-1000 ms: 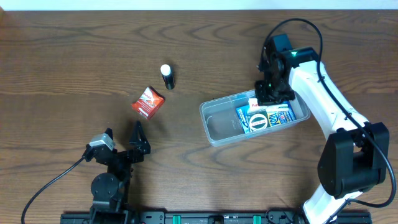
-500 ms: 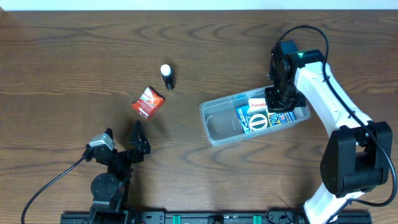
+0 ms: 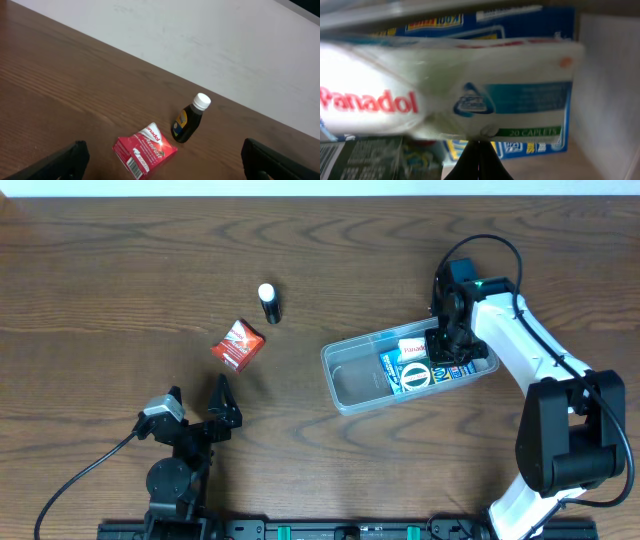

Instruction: Pack container

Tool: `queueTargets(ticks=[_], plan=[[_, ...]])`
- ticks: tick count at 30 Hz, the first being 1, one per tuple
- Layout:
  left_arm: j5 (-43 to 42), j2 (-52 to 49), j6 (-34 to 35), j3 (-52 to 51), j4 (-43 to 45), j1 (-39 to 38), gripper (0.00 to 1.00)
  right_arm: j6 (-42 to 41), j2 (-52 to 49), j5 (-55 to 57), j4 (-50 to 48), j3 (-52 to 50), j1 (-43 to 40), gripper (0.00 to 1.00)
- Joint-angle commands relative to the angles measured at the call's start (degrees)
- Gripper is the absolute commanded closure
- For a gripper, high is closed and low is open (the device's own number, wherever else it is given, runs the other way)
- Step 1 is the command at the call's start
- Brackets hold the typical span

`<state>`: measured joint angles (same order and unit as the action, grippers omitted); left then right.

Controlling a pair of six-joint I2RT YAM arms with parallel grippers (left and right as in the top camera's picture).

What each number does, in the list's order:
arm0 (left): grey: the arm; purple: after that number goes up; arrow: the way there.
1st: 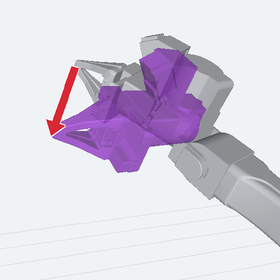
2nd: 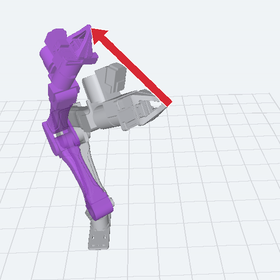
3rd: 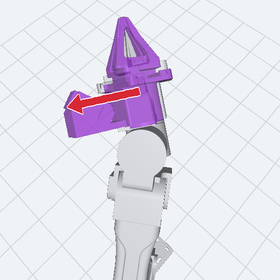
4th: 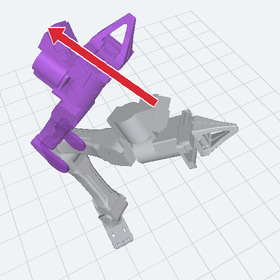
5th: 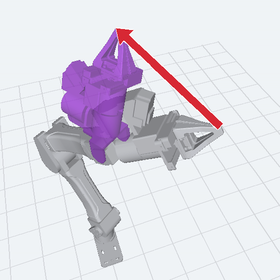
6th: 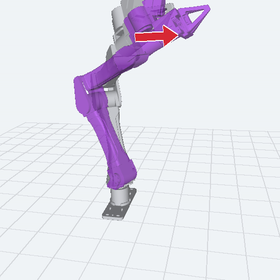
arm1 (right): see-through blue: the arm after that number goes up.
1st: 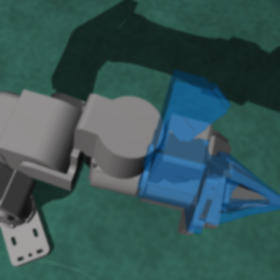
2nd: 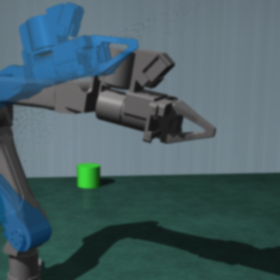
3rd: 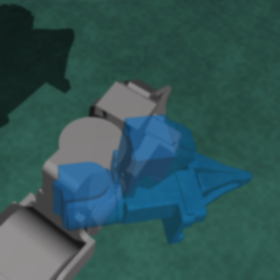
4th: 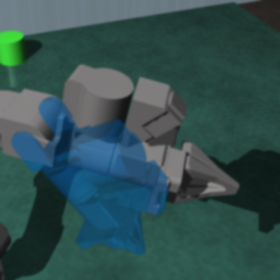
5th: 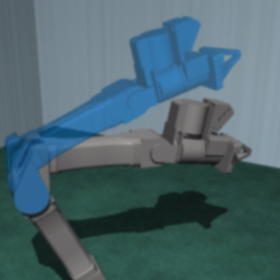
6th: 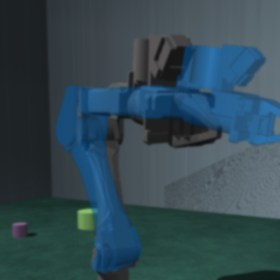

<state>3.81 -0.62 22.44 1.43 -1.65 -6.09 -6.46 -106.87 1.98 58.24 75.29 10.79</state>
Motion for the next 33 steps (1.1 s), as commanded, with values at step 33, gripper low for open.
queueTargets(ticks=[33], plan=[[1.6, 0.4, -0.9, -1.2, -2.1, 0.3, 0.02, 4.0, 7.0, -8.7, -8.3, 0.7, -0.3, 0.99]])
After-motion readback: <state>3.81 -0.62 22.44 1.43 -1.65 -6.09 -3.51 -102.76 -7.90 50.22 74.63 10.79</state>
